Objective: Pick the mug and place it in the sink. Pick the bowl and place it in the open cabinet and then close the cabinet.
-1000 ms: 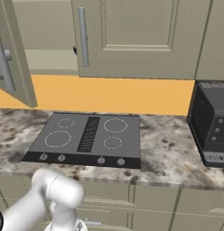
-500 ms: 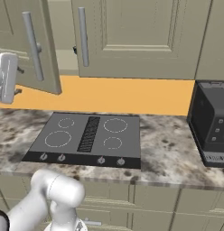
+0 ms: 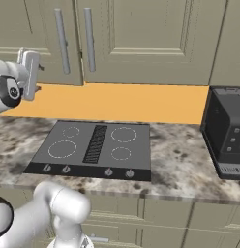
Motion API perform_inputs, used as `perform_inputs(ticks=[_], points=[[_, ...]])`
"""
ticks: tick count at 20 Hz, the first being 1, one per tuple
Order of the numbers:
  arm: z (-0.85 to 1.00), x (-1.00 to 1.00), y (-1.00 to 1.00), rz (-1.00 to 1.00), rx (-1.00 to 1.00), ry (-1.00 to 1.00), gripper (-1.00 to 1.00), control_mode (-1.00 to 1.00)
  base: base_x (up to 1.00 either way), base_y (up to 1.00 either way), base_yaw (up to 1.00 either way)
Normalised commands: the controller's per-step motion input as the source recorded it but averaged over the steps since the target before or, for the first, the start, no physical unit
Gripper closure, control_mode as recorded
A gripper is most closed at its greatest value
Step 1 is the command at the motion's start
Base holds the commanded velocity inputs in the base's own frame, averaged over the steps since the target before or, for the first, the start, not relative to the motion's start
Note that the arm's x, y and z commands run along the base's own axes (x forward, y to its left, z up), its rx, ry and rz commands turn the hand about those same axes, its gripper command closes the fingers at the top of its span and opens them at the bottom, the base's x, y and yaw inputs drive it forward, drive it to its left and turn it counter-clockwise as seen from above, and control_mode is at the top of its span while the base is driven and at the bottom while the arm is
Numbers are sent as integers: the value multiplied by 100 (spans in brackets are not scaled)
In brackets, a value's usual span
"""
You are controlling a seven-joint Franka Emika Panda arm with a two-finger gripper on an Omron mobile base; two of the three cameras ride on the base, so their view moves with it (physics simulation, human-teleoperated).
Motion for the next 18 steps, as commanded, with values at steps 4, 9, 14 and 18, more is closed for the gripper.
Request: perform_inputs(ticks=[4, 9, 14, 18], points=[[-15, 100, 0, 0, 9, 0, -100, -100, 0, 0, 0], [-26, 100, 0, 0, 6, -1, -100, -100, 0, 0, 0], [-11, 43, -4, 0, 4, -2, -100, -100, 0, 0, 0], [0, 0, -27, 0, 2, 1, -100, -100, 0, 0, 0]])
